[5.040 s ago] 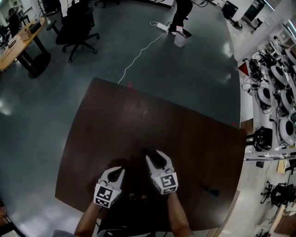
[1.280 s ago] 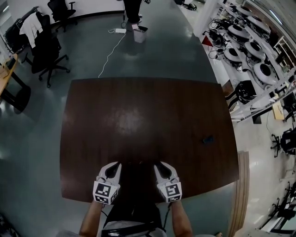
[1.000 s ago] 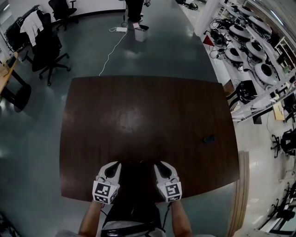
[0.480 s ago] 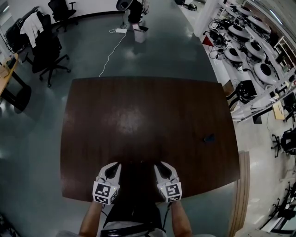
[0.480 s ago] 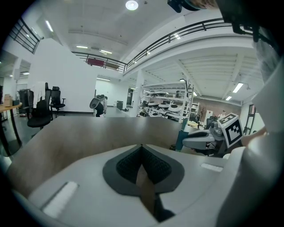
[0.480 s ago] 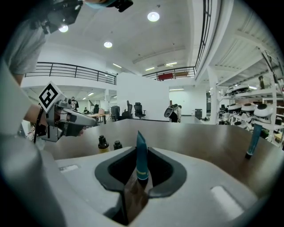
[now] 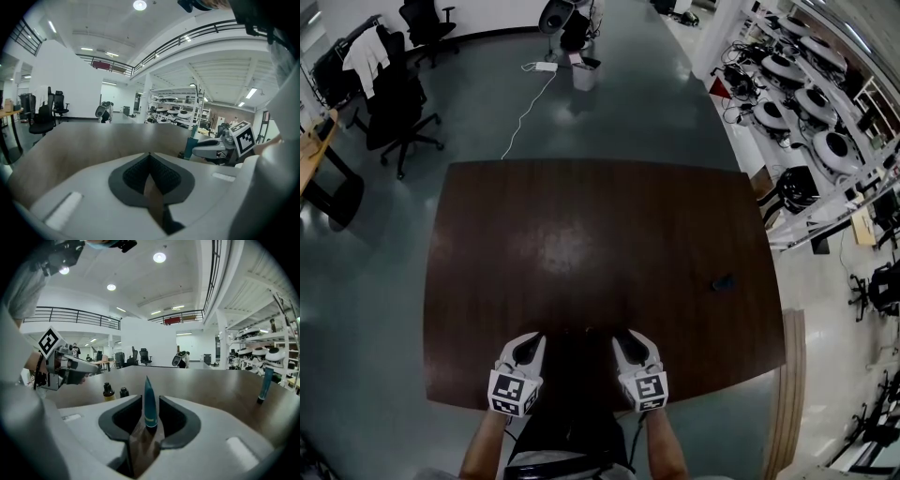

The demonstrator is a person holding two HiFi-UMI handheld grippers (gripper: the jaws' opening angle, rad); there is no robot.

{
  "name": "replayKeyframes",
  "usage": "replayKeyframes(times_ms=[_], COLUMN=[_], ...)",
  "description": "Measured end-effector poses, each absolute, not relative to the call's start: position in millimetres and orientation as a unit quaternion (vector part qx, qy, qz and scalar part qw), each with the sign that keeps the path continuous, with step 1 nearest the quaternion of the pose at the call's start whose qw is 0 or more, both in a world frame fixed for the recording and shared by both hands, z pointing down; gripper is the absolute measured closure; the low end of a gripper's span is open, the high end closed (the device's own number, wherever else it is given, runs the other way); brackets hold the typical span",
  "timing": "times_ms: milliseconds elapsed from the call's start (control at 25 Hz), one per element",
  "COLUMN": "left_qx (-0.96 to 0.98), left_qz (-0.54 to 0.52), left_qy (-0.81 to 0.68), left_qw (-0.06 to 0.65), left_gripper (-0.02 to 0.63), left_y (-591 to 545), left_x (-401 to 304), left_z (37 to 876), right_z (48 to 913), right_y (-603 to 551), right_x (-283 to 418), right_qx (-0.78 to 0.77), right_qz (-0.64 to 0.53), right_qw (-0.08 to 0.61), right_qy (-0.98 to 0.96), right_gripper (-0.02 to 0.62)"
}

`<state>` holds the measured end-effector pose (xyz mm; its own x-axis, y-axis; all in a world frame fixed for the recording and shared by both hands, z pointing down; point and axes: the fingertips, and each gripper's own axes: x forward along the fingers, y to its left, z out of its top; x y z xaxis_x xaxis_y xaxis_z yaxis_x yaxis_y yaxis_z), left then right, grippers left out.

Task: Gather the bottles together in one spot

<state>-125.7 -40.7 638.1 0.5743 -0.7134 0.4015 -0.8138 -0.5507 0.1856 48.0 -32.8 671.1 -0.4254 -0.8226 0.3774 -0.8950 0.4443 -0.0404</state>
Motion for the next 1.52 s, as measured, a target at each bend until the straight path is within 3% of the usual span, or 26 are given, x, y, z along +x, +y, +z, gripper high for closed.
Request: replayKeyframes(times_ms=[200,560,680,760,880,1520], left_qx=[0.868,0.871,0.873,0.877,0.883,0.930], left_qz=[0.139,0.130,0.127,0.120,0.105,0.060], left_qy=[-0.443,-0.441,-0.439,-0.436,-0.427,-0.345], left_qw=[0.175,0.172,0.170,0.166,0.161,0.114], left_gripper=[0.607,0.607,0.607,0.607,0.607,0.607], left_y=[-43.0,-39.7,-32.7,-29.1,-26.7,18.8], left_x=[-128.3,-132.7,-136.4,-137.7,-137.2,-79.7], left_z=[637.1,627.0,617.1,605.5,584.6,495.7], right_z=[671.0,662.5,646.0,630.9,602.7,507.9], right_y=[-33.2,-26.3,-17.9,-12.3,-5.7,60.5], right_x=[51.2,60.6,66.6,69.7,74.1,120.7], right_qx=[0.517,0.539,0.555,0.566,0.587,0.672], right_qz=[0.126,0.146,0.147,0.142,0.128,0.097], right_qw=[0.145,0.126,0.112,0.104,0.090,0.025], right_qy=[-0.834,-0.820,-0.811,-0.806,-0.795,-0.733], right_gripper=[0.411,0.401,0.458,0.534,0.578,0.594])
